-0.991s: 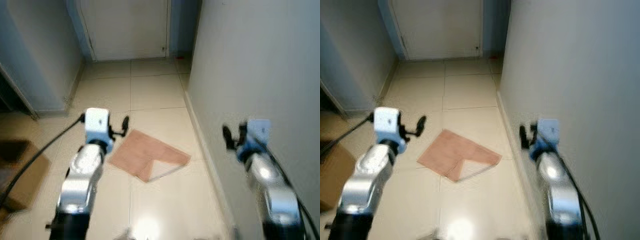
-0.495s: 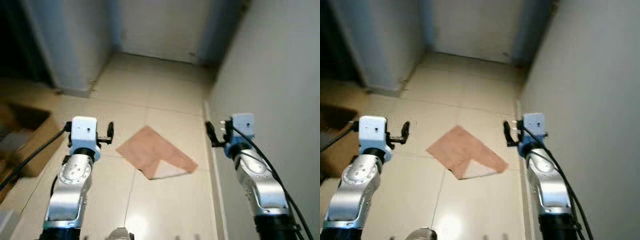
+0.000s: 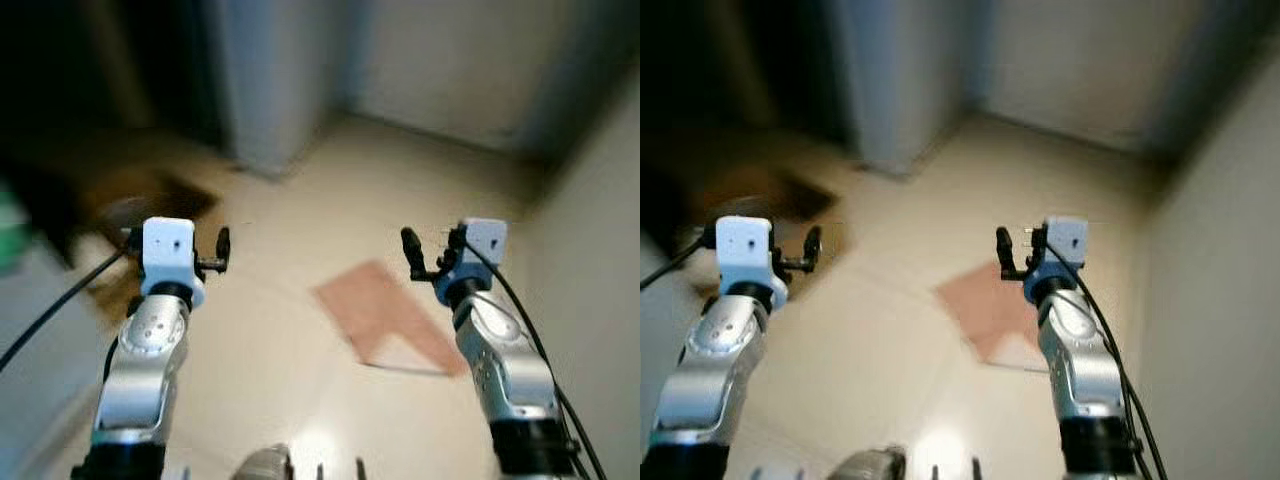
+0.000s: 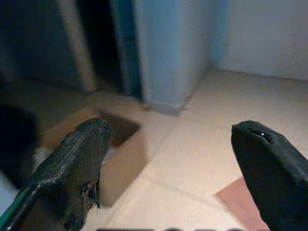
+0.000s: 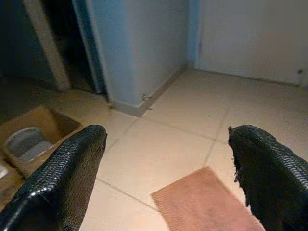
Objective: Hang keys on a hook
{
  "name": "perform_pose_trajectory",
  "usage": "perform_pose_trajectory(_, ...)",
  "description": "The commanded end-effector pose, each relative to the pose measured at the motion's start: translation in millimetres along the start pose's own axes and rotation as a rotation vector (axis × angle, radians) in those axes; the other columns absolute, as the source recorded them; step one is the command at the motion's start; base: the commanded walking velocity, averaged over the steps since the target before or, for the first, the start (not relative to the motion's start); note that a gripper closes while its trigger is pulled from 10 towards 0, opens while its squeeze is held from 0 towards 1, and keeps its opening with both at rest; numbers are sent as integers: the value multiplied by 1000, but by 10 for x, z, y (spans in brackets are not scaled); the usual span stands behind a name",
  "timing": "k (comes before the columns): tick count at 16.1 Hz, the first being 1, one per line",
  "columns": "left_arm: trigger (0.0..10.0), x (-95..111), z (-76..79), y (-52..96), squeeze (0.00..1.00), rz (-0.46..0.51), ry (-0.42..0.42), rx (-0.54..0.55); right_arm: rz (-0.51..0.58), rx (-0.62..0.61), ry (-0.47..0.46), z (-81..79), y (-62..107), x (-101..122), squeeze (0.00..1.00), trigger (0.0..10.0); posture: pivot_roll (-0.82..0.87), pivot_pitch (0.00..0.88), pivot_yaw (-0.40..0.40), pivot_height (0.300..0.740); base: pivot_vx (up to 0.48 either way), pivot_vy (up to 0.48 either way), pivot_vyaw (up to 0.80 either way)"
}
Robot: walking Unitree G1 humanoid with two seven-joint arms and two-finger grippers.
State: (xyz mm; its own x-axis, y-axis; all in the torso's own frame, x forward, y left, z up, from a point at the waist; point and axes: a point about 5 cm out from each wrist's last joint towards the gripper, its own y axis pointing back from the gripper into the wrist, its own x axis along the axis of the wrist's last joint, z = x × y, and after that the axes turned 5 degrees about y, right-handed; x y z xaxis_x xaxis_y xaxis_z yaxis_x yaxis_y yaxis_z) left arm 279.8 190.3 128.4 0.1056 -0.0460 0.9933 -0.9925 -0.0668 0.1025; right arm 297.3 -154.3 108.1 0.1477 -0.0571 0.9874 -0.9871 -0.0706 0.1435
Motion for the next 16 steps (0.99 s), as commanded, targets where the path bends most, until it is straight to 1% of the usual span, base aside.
perform_pose_trajectory(1, 10000, 51, 3, -44, 1000, 2, -12, -1, -4, -33, 6, 63, 26, -4, 1000, 10000, 50, 0, -17, 740, 0, 0, 800)
perform_pose_trajectory(2, 10000, 96, 22, -59, 1000, 32, -1, -28, 7, -47, 42, 83, 39, -3, 1000, 10000, 41, 0, -2, 740, 0, 0, 800)
perform_pose_trajectory(3, 10000, 119, 45, -76, 1000, 36, -5, -48, 34, -55, 73, 106, 45, 15, 1000, 10000, 26, 0, 12, 740, 0, 0, 800)
perform_pose_trajectory(4, 10000, 138, 68, -93, 1000, 48, 13, -61, 47, -71, 123, 132, 44, 39, 1000, 10000, 15, 0, 20, 740, 0, 0, 800)
perform_pose_trajectory(5, 10000, 142, 74, -96, 1000, 50, 21, -63, 48, -74, 118, 138, 43, 43, 1000, 10000, 15, 0, 20, 740, 0, 0, 800)
perform_pose_trajectory(6, 10000, 152, 102, -93, 384, 51, 33, -84, 39, -99, 116, 169, 43, 51, 1000, 10000, 14, 0, 19, 740, 0, 0, 800)
perform_pose_trajectory(7, 10000, 142, 118, -85, 0, 44, 17, -94, 19, -113, 94, 186, 44, 42, 1000, 10000, 14, 0, 18, 740, 0, 0, 800)
perform_pose_trajectory(8, 10000, 138, 118, -87, 0, 45, 14, -92, 11, -105, 91, 174, 41, 40, 1000, 10000, 10, 0, 18, 740, 0, 0, 800)
perform_pose_trajectory(11, 10000, 90, 104, -89, 0, 29, 19, -97, 5, -64, 162, 97, 51, 13, 1000, 10000, 6, 0, 11, 740, 0, 0, 800)
perform_pose_trajectory(12, 10000, 81, 111, -84, 8, 24, 16, -100, -1, -69, 159, 104, 53, 8, 1000, 10000, 7, 0, 8, 740, 0, 0, 800)
perform_pose_trajectory(13, 10000, 78, 119, -81, 39, 19, 7, -106, -8, -72, 149, 110, 53, 3, 1000, 10000, 8, 0, 7, 740, 0, 0, 800)
perform_pose_trajectory(14, 10000, 78, 132, -79, 125, 16, -1, -113, -21, -72, 131, 113, 50, -11, 1000, 10000, 10, 0, 4, 740, 0, 0, 800)
perform_pose_trajectory(16, 10000, 77, 138, -77, 153, 16, 0, -117, -30, -75, 132, 108, 43, -23, 1000, 10000, 11, 0, 3, 740, 124, 0, 800)
